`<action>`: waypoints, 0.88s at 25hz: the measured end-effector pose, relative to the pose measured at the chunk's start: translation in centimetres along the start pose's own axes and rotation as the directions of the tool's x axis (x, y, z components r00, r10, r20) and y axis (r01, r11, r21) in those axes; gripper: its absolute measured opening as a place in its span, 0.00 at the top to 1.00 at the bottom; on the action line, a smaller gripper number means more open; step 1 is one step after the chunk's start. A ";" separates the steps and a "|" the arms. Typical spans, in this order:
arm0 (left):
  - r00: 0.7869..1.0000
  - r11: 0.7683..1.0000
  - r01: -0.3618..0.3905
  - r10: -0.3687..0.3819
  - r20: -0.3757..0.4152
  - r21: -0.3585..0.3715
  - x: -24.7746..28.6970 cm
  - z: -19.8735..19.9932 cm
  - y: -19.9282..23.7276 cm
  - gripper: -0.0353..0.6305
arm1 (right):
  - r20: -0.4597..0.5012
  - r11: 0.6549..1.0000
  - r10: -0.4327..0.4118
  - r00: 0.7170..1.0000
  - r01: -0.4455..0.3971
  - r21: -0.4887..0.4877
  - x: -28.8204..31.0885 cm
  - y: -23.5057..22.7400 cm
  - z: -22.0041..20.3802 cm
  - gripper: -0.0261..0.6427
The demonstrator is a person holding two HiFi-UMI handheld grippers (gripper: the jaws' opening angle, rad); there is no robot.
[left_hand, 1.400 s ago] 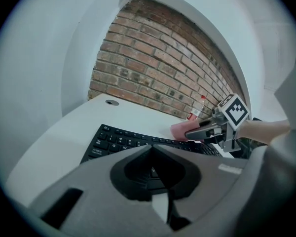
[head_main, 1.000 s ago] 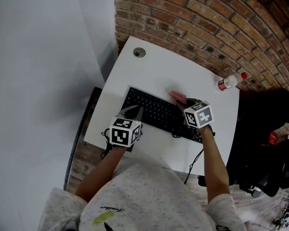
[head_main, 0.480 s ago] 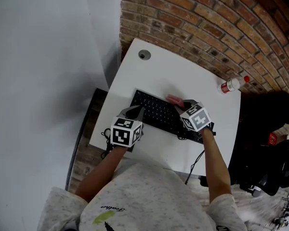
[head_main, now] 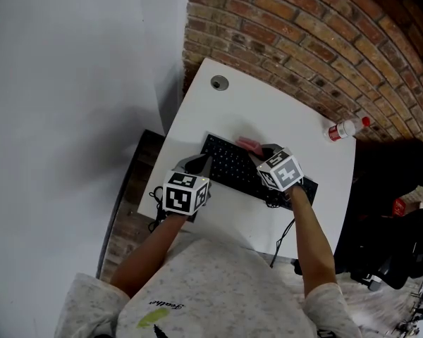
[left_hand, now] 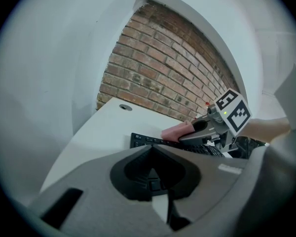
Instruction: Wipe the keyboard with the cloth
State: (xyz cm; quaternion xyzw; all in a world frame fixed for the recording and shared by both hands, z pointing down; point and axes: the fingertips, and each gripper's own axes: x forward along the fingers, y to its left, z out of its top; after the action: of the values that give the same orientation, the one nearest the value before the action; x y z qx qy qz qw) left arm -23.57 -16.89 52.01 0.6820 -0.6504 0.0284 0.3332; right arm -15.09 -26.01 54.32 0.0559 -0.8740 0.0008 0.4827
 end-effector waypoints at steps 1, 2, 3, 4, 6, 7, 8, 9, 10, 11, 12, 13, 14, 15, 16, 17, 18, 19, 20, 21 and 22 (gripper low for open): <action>1.000 1.000 -0.001 0.001 0.000 -0.001 -0.1 0.0 0.2 0.95 | 0.003 1.000 0.004 1.000 -0.004 -0.001 0.2 0.2 0.3 0.92; 1.000 1.000 -0.002 0.002 0.000 -0.002 -0.2 0.0 0.4 0.95 | 0.007 1.000 0.007 1.000 -0.007 -0.002 0.4 0.3 0.7 0.92; 1.000 1.000 -0.003 0.003 0.000 -0.002 -0.3 0.0 0.6 0.95 | 0.010 1.000 0.011 1.000 -0.011 -0.003 0.7 0.5 1.1 0.92; 1.000 1.000 -0.004 0.004 0.000 -0.003 -0.4 0.1 0.9 0.95 | 0.013 1.000 0.015 1.000 -0.015 -0.006 0.9 0.7 1.5 0.92; 1.000 1.000 -0.006 0.006 0.000 -0.003 -0.6 0.1 1.3 0.95 | 0.017 1.000 0.022 1.000 -0.021 -0.012 1.3 1.1 2.3 0.92; 1.000 1.000 -0.007 0.007 0.000 -0.003 -0.7 0.2 1.6 0.95 | 0.019 1.000 0.025 1.000 -0.024 -0.014 1.6 1.4 2.7 0.92; 1.000 1.000 -0.007 0.007 0.000 -0.002 -0.8 0.2 1.9 0.95 | 0.021 1.000 0.027 0.999 -0.027 -0.017 1.8 1.6 3.1 0.92; 1.000 1.000 -0.008 0.008 0.001 -0.002 -0.9 0.2 2.1 0.95 | 0.023 0.999 0.029 0.999 -0.029 -0.019 2.1 1.7 3.5 0.92; 1.000 1.000 -0.008 0.008 0.001 -0.003 -1.0 0.3 2.4 0.95 | 0.025 0.999 0.030 0.999 -0.030 -0.022 2.3 1.9 4.0 0.92; 1.000 1.000 -0.009 0.009 0.001 -0.005 -1.2 0.3 2.7 0.95 | 0.027 0.999 0.031 0.999 -0.031 -0.025 2.5 2.1 4.4 0.92; 1.000 1.000 -0.010 0.010 0.001 -0.007 -1.3 0.2 2.9 0.95 | 0.028 0.999 0.032 0.999 -0.032 -0.029 2.7 2.3 4.7 0.92; 1.000 1.000 -0.010 0.010 0.001 -0.008 -1.4 0.2 3.1 0.95 | 0.030 0.999 0.034 0.999 -0.033 -0.032 2.9 2.5 5.1 0.92; 1.000 1.000 -0.010 0.010 0.001 -0.009 -1.6 0.2 3.3 0.95 | 0.033 0.999 0.036 0.999 -0.034 -0.035 3.0 2.8 5.5 0.92; 1.000 1.000 -0.010 0.010 0.002 -0.010 -1.7 0.3 3.4 0.95 | 0.035 0.999 0.037 0.999 -0.036 -0.039 3.2 3.0 5.9 0.92; 1.000 1.000 -0.010 0.010 0.004 -0.009 -1.9 0.3 3.6 0.95 | 0.037 0.998 0.038 0.999 -0.036 -0.043 3.5 3.2 6.3 0.92; 1.000 1.000 -0.008 0.008 0.005 -0.008 -2.1 0.3 3.8 0.95 | 0.040 0.998 0.037 0.999 -0.035 -0.048 3.7 3.4 6.7 0.92; 1.000 1.000 -0.007 0.007 0.005 -0.005 -2.3 0.3 3.9 0.95 | 0.042 0.998 0.037 0.998 -0.035 -0.052 3.9 3.6 7.1 0.92; 1.000 1.000 -0.005 0.005 0.004 -0.002 -2.4 0.2 4.1 0.95 | 0.044 0.998 0.037 0.998 -0.035 -0.056 4.2 3.9 7.5 0.92; 1.000 1.000 -0.004 0.004 0.003 0.000 -2.6 0.2 4.2 0.95 | 0.046 0.998 0.038 0.998 -0.035 -0.059 4.4 4.1 7.9 0.92; 1.000 1.000 -0.005 0.005 0.002 0.000 -2.7 0.1 4.4 0.95 | 0.047 0.997 0.039 0.998 -0.036 -0.063 4.5 4.3 8.2 0.92; 1.000 1.000 -0.008 0.008 0.001 -0.001 -2.9 0.1 4.7 0.95 | 0.047 0.997 0.041 0.998 -0.037 -0.070 4.7 4.5 8.6 0.92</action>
State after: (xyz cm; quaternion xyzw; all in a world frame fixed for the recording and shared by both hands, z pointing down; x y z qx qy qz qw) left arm -28.31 -14.14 52.51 0.6794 -0.6532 0.0289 0.3330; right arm -25.26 -22.47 53.92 0.0221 -0.8858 -0.0214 0.4630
